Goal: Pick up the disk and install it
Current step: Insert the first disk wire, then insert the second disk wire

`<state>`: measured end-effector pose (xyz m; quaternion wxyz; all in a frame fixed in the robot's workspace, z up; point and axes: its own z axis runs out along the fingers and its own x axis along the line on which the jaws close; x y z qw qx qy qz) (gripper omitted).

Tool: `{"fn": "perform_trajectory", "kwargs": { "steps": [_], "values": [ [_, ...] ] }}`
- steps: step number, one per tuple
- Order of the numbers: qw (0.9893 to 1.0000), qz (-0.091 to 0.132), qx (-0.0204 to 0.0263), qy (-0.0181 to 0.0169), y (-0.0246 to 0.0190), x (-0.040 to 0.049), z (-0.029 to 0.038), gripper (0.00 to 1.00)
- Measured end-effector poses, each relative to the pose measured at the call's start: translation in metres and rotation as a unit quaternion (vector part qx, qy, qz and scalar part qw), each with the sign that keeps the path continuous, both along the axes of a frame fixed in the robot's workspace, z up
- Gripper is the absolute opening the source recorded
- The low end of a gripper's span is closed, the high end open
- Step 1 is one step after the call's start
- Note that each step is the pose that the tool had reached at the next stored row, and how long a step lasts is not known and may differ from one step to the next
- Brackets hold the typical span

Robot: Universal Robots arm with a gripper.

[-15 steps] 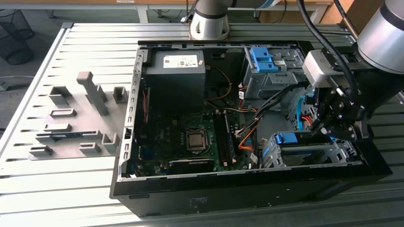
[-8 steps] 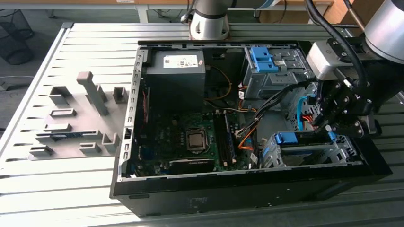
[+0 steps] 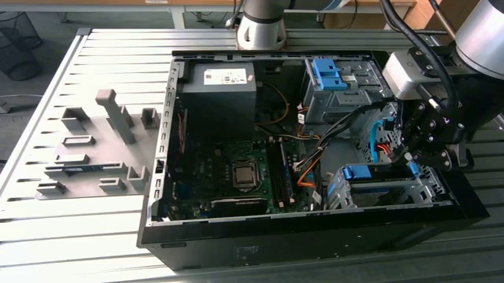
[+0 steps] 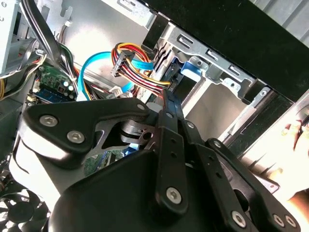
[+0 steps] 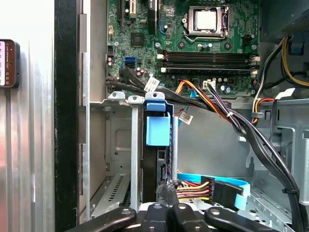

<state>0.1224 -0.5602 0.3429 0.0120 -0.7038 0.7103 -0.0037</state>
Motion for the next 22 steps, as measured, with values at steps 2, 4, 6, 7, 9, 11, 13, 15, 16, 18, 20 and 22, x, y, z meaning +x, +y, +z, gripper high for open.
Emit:
{"fn": "perform_trajectory", "kwargs": {
  "steps": [2, 4, 6, 7, 9, 11, 13, 15, 16, 18, 20, 22],
  "values": [
    [1.0000, 0.000, 0.0000, 0.0000, 0.0000, 0.0000, 0.0001, 0.11],
    [1.0000, 0.000, 0.0000, 0.0000, 0.0000, 0.0000, 0.0003, 0.11],
    [1.0000, 0.000, 0.0000, 0.0000, 0.0000, 0.0000, 0.0004, 0.11],
    [1.0000, 0.000, 0.0000, 0.0000, 0.0000, 0.0000, 0.0005, 0.11],
    [1.0000, 0.000, 0.0000, 0.0000, 0.0000, 0.0000, 0.0006, 0.11],
    [1.0000, 0.000, 0.0000, 0.0000, 0.0000, 0.0000, 0.0007, 0.11],
    [1.0000, 0.000, 0.0000, 0.0000, 0.0000, 0.0000, 0.0007, 0.11],
    [1.0000, 0.000, 0.0000, 0.0000, 0.0000, 0.0000, 0.0008, 0.11],
    [1.0000, 0.000, -0.0001, 0.0000, 0.0000, -0.0005, 0.0009, 0.11],
    [1.0000, 0.000, -0.0001, 0.0000, -0.0001, -0.0048, 0.0009, 0.11],
    [1.0000, 0.000, -0.0001, 0.0000, -0.0002, -0.0121, 0.0009, 0.11],
    [1.0000, 0.000, 0.0000, 0.0000, -0.0002, -0.0179, 0.0008, 0.11]
  ]
}}
